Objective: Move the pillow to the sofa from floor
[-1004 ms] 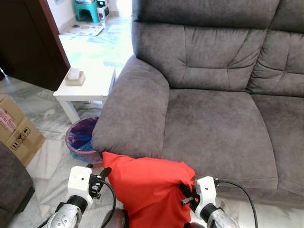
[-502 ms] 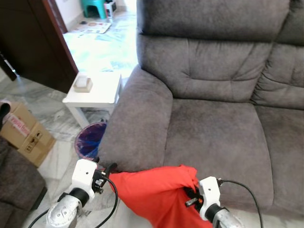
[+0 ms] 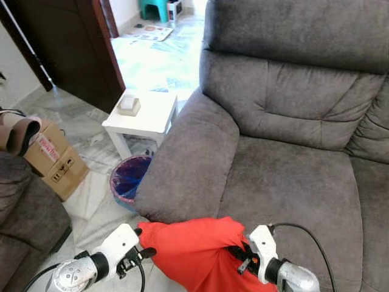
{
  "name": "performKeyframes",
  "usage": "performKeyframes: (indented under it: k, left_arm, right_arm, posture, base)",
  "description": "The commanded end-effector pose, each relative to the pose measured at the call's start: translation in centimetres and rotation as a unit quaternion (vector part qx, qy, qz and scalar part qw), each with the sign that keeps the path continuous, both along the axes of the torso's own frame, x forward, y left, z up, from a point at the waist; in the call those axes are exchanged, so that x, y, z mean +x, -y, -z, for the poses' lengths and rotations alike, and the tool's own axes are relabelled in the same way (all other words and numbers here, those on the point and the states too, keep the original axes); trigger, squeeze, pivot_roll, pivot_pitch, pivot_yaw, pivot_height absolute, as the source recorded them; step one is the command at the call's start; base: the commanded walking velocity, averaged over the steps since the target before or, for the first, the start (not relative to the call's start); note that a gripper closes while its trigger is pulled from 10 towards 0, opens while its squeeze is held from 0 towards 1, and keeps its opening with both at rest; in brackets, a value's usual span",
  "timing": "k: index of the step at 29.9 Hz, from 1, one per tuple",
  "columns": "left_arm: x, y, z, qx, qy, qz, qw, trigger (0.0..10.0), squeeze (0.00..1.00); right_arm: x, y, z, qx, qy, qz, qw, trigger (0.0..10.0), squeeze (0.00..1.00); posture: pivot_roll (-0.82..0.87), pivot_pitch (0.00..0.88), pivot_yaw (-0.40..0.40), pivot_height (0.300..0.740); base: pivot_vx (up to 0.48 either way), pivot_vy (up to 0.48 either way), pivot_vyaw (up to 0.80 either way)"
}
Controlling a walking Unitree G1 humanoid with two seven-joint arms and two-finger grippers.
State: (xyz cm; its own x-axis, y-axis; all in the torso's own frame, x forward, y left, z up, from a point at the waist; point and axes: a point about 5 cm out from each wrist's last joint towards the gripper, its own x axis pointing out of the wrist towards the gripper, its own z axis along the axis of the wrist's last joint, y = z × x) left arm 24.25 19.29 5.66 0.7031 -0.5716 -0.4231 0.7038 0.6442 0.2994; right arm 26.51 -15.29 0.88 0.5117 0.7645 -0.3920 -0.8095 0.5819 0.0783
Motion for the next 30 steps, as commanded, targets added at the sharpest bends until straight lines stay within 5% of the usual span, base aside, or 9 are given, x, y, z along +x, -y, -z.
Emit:
performKeyframes:
  k: [1, 3, 4, 5, 18, 30]
  left_arm:
    - [-0.2, -0.3, -0.1, 0.014, -0.01, 0.012, 1.0, 10.0, 0.0]
    - [-0.2, -0.1, -0.1, 0.01, -0.011, 0.022, 1.0, 10.0, 0.0]
    - [-0.5, 0.1, 0.2, 0.014, -0.015, 0.035, 0.999, 10.0, 0.24]
    - [-0.7, 0.2, 0.4, 0.022, -0.017, 0.045, 0.999, 10.0, 0.99]
    - [-2.5, -0.2, 2.3, 0.128, -0.035, 0.147, 0.98, 10.0, 1.0]
    - [-2.9, -0.2, 2.8, 0.102, -0.063, 0.156, 0.98, 10.0, 1.0]
  right_arm:
    - [1.1, -1.4, -2.1, -0.001, 0.042, -0.08, 0.996, 10.0, 0.0]
    - [0.9, -1.3, -2.1, -0.005, 0.032, -0.1, 0.994, 10.0, 0.0]
    - [0.7, -1.3, -2.0, -0.011, 0.02, -0.122, 0.992, 10.0, 0.0]
    - [0.7, -1.3, -1.9, -0.015, 0.017, -0.13, 0.991, 10.0, 0.0]
    - [0.9, -2.7, -3.4, 0.038, 0.037, -0.143, 0.988, 10.0, 0.0]
    - [0.5, -3.3, -3.9, 0.057, 0.043, -0.139, 0.988, 10.0, 0.0]
  posture:
    - [0.07, 0.117, 0.04, 0.74]
    - [0.08, 0.115, 0.037, 0.74]
    - [0.08, 0.111, 0.035, 0.74]
    - [0.07, 0.109, 0.034, 0.74]
    - [0.07, 0.09, 0.047, 0.74]
    - [0.06, 0.079, 0.055, 0.74]
  base:
    - [0.0, 0.0, 0.0]
    - [0.0, 0.0, 0.0]
    - [0.0, 0.0, 0.0]
    - [0.0, 0.0, 0.0]
    - [0.0, 0.0, 0.0]
    - [0.0, 0.0, 0.0]
